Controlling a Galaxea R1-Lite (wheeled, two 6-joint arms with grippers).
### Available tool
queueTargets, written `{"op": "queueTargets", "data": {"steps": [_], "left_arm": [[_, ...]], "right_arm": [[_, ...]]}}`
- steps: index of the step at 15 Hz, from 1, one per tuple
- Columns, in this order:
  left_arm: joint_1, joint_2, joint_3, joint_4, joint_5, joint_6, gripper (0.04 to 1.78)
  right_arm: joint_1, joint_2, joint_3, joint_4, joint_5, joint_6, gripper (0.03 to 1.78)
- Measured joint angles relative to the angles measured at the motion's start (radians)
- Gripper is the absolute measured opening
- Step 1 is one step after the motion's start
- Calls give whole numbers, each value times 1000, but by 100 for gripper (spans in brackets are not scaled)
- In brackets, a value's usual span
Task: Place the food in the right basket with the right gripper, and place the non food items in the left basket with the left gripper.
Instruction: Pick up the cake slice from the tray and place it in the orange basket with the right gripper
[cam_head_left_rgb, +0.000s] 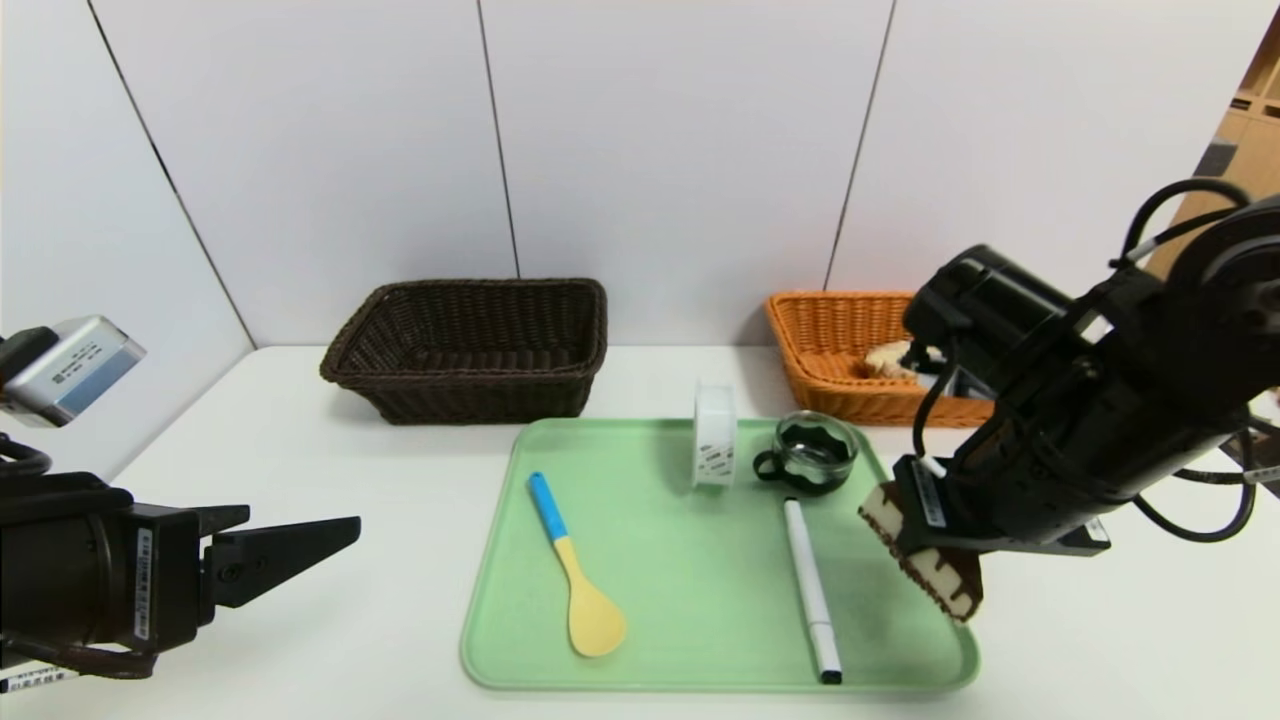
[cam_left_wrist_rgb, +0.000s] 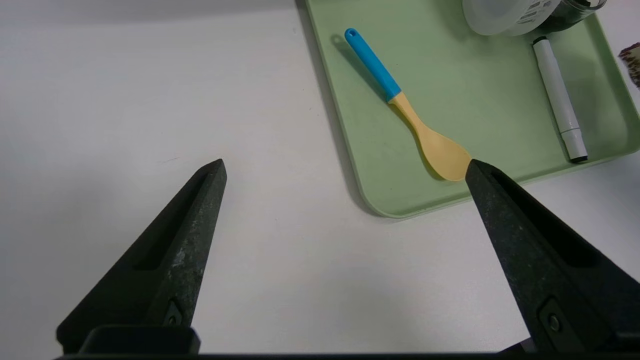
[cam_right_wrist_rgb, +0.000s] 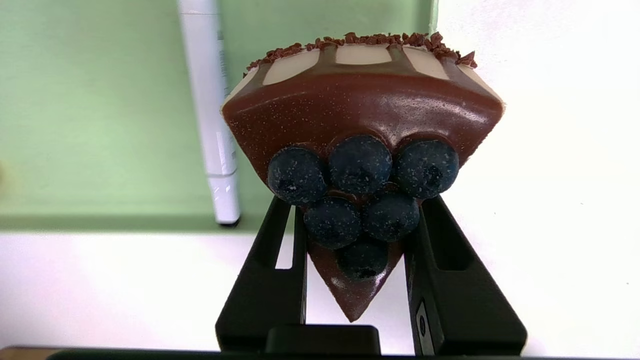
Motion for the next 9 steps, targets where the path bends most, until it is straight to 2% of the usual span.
{"op": "queueTargets", "data": {"steps": [1,3,6,9], "left_arm": [[0,0,-1,-1,0,1,169],[0,0,-3,-6,0,2,169],[0,0,-5,-7,0,2,169],[0,3,-9,-22,0,3,169]], "right_arm": [[-4,-28,-22,-35,3,-10,54],[-34,-61,-45,-172,2,-36,54],[-100,-64,-54,-461,-7,-110,54],[-164,11,-54,-751,-14,-124,54]]}}
